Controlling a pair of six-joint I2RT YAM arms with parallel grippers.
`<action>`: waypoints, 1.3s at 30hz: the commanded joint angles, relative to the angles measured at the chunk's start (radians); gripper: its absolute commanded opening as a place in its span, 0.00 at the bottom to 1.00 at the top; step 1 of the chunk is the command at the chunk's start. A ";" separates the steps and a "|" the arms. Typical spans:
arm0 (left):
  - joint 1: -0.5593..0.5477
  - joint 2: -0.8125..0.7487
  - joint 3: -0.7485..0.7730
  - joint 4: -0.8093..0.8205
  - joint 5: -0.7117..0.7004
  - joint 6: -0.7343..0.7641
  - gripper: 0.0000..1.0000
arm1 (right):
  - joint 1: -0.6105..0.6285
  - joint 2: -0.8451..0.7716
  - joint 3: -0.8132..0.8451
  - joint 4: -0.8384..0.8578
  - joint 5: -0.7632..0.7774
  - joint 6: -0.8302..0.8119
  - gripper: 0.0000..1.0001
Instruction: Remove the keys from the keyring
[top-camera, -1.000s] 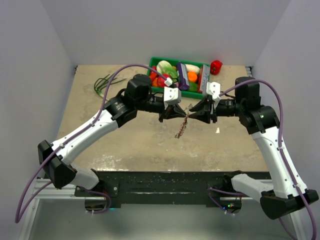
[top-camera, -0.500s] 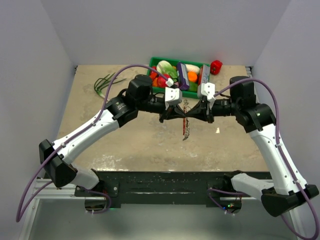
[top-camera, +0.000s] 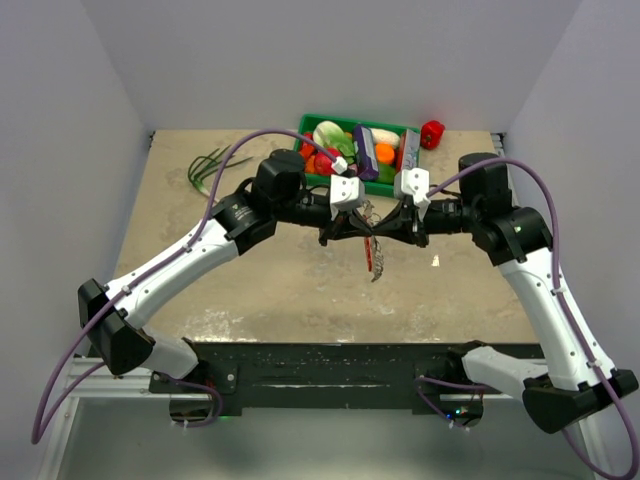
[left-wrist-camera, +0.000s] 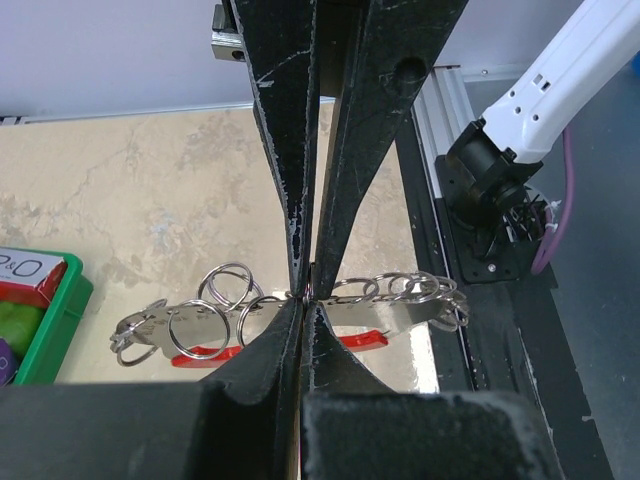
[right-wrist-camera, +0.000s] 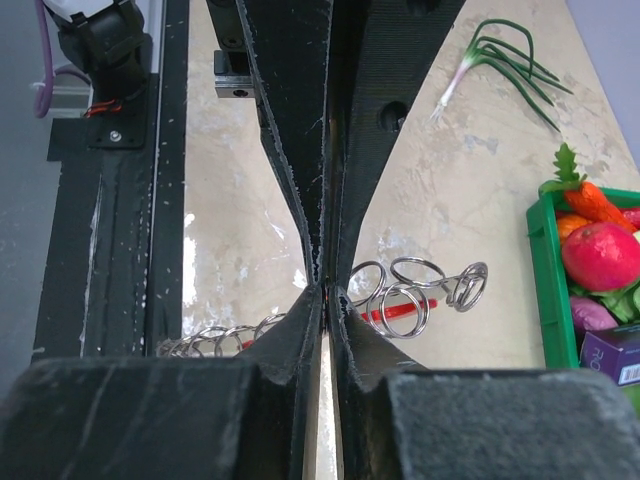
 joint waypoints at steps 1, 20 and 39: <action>0.001 -0.030 -0.001 0.073 0.008 -0.010 0.00 | 0.007 -0.001 0.035 -0.032 0.006 -0.024 0.09; -0.001 -0.027 -0.006 0.076 0.005 -0.011 0.13 | 0.004 -0.015 0.006 0.045 0.006 0.027 0.00; 0.010 -0.067 -0.013 0.065 0.005 -0.001 0.25 | -0.108 -0.064 -0.124 0.313 -0.243 0.251 0.00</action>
